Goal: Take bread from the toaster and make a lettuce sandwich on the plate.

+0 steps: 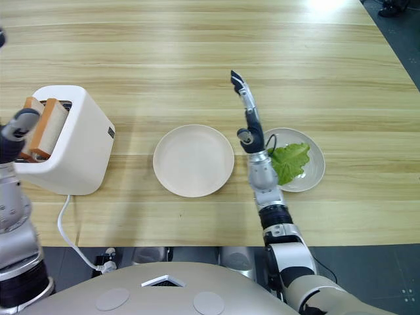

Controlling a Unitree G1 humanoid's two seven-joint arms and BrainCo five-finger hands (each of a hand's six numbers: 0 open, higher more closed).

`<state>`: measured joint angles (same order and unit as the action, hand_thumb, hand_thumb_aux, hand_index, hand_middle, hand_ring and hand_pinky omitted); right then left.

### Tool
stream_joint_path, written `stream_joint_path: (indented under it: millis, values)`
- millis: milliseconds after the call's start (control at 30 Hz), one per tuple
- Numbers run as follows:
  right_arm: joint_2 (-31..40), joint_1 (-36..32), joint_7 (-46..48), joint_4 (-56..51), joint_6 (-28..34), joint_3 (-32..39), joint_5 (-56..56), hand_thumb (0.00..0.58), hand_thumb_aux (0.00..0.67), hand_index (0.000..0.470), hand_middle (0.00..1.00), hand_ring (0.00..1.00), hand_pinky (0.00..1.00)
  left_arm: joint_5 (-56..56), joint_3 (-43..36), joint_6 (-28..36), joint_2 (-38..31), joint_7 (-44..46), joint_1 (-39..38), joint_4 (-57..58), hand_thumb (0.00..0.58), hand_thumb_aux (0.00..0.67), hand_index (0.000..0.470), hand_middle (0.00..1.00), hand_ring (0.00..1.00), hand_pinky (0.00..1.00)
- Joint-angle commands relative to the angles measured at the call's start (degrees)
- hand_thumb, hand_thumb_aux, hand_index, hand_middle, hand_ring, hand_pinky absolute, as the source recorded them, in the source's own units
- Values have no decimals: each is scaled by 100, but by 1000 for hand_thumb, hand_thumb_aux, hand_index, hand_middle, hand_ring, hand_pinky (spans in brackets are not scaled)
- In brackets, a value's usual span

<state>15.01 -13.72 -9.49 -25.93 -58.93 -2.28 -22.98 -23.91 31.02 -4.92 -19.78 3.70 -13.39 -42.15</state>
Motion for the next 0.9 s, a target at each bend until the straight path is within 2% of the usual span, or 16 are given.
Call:
stream_joint_path:
  millis: [33, 133, 333, 433, 533, 767, 800, 833, 867, 900]
  values:
    - [911, 246, -582, 270, 197, -653, -968, 0, 0, 0, 0, 0, 0, -175, 974, 300, -149, -47, -443, 154, 0, 0, 0, 0, 0, 0]
    - [1712, 247, -1291, -305, 358, -735, -1663, 0, 0, 0, 0, 0, 0, -513, 1204, 582, -80, -159, -804, 559, 0, 0, 0, 0, 0, 0]
    - [2626, -123, -2680, -2206, 793, -207, -2367, 0, 0, 0, 0, 0, 0, -748, 749, 838, -110, -254, -893, 1708, 0, 0, 0, 0, 0, 0]
    - [2766, -338, -3157, -2910, 958, 183, -2524, 0, 0, 0, 0, 0, 0, -842, 528, 866, -268, -356, -790, 2197, 0, 0, 0, 0, 0, 0]
    - [2807, -495, -3411, -3357, 996, 473, -2465, 0, 0, 0, 0, 0, 0, -824, 306, 825, -307, -325, -797, 2221, 0, 0, 0, 0, 0, 0]
    - [2848, -671, -3726, -3689, 940, 924, -2307, 0, 0, 0, 0, 0, 0, -841, 68, 903, -471, -287, -670, 2139, 0, 0, 0, 0, 0, 0]
    - [2844, -690, -3722, -3710, 923, 945, -2249, 0, 0, 0, 0, 0, 0, -823, 12, 901, -496, -273, -663, 2173, 18, 11, 7, 0, 0, 0]
    - [2843, -714, -3725, -3718, 911, 974, -2211, 0, 0, 0, 0, 0, 0, -818, -39, 893, -513, -273, -675, 2194, 313, 215, 148, 0, 0, 0]
    - [2849, -738, -3741, -3714, 912, 1010, -2193, 0, 0, 0, 0, 0, 0, -809, -85, 877, -535, -274, -681, 2239, 313, 215, 148, 0, 0, 0]
    - [2855, -760, -3752, -3712, 916, 1046, -2180, 0, 0, 0, 0, 0, 0, -806, -111, 872, -549, -279, -689, 2263, 511, 439, 301, 0, 0, 0]
